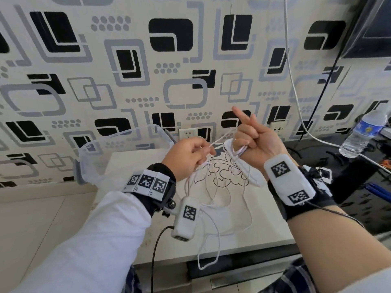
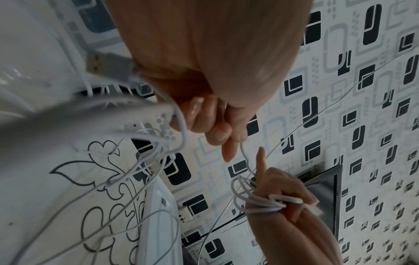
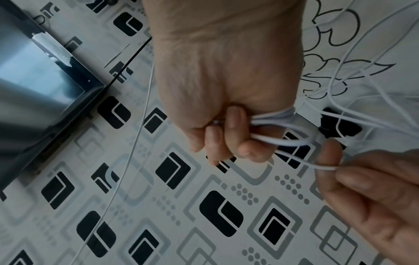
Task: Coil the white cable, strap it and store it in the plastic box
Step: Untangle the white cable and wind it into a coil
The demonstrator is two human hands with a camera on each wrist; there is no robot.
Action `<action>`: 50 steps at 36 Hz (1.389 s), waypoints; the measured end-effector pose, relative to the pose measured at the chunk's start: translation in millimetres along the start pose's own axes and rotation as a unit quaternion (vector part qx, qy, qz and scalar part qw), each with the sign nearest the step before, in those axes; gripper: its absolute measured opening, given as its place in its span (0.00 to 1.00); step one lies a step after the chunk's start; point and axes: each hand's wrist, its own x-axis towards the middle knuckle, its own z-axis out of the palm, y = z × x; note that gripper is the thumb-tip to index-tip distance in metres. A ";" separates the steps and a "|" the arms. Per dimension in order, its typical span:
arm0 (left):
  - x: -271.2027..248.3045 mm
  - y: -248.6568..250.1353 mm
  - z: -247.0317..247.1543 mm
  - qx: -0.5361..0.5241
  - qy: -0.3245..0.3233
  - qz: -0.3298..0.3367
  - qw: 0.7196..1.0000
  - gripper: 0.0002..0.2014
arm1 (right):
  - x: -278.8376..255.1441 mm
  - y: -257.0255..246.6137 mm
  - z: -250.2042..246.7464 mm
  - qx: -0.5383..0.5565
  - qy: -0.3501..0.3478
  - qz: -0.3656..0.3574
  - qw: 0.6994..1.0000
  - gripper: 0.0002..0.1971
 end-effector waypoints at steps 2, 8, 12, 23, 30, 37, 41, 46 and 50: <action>-1.6 2.7 -0.8 0.004 -0.002 -0.002 1.000 0.10 | -0.2 -4.2 -2.6 0.016 0.025 -0.028 0.999 0.19; -4.4 4.6 -4.1 0.020 -0.012 -0.031 0.999 0.09 | -4.8 -20.3 -2.5 0.062 0.068 -0.109 0.990 0.08; -6.9 6.5 -9.9 0.008 -0.019 -0.054 0.998 0.09 | -10.0 -30.6 -3.7 0.083 0.133 -0.196 0.968 0.08; -10.9 16.2 -13.2 0.026 -0.008 -0.034 0.999 0.11 | -2.9 -30.4 -10.2 0.043 0.241 -0.264 0.933 0.09; -15.7 23.9 -6.1 0.009 -0.027 0.010 1.000 0.09 | 2.3 -25.5 -17.7 0.025 0.241 -0.274 0.931 0.08; -17.7 26.0 -6.7 0.041 -0.034 0.051 0.997 0.07 | 3.7 -22.1 -13.2 -0.052 0.291 -0.242 0.924 0.17; -16.6 26.0 -5.5 0.045 -0.023 0.060 0.997 0.08 | 8.2 -12.3 -2.9 -0.087 0.309 -0.214 0.922 0.28; -14.7 27.1 -2.3 0.051 -0.034 0.077 0.995 0.07 | 11.4 9.2 12.6 -0.253 0.306 -0.145 0.906 0.33; -10.4 24.4 -3.9 0.057 -0.016 0.080 0.995 0.06 | 14.0 20.6 3.0 -0.438 0.281 -0.069 0.851 0.38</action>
